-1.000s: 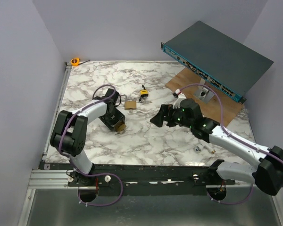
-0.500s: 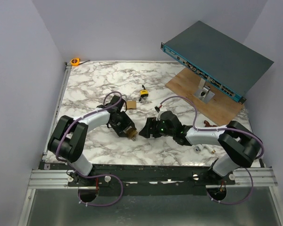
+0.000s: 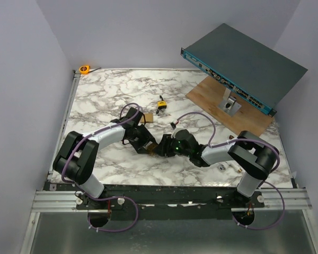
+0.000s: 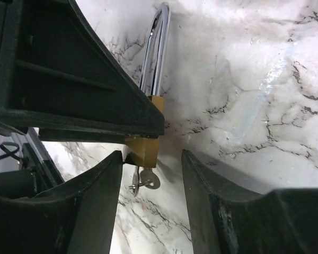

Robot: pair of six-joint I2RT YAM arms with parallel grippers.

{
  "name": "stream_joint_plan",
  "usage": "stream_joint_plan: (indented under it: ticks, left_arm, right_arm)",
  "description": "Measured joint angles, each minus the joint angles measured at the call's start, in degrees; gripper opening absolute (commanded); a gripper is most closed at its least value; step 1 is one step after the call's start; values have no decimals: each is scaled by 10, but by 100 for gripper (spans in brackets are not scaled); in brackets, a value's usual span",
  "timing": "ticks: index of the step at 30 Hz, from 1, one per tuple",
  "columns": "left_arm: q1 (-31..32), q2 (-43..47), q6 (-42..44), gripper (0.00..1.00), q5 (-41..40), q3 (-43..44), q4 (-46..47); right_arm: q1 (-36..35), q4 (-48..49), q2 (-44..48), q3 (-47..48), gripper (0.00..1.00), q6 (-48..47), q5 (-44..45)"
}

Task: Lock with the key
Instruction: Pick up the lock from the center of the board, then lock the lock.

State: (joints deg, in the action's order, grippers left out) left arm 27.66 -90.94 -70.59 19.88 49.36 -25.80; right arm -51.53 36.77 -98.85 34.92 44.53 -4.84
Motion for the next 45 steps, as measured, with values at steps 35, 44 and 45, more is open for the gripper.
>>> stream_joint_plan:
  ticks: [35,44,45]
  left_arm:
    - [-64,326,160,94,71,95,87]
    - [-142,397,292,87,176,193,139]
    - [-142,395,306,85,197,208,149]
  right_arm:
    - [3,-223,282,181,1,-74,58]
    - [7,-353,340,349,1,-171,-23]
    - [6,-368,342,364,1,-180,-42]
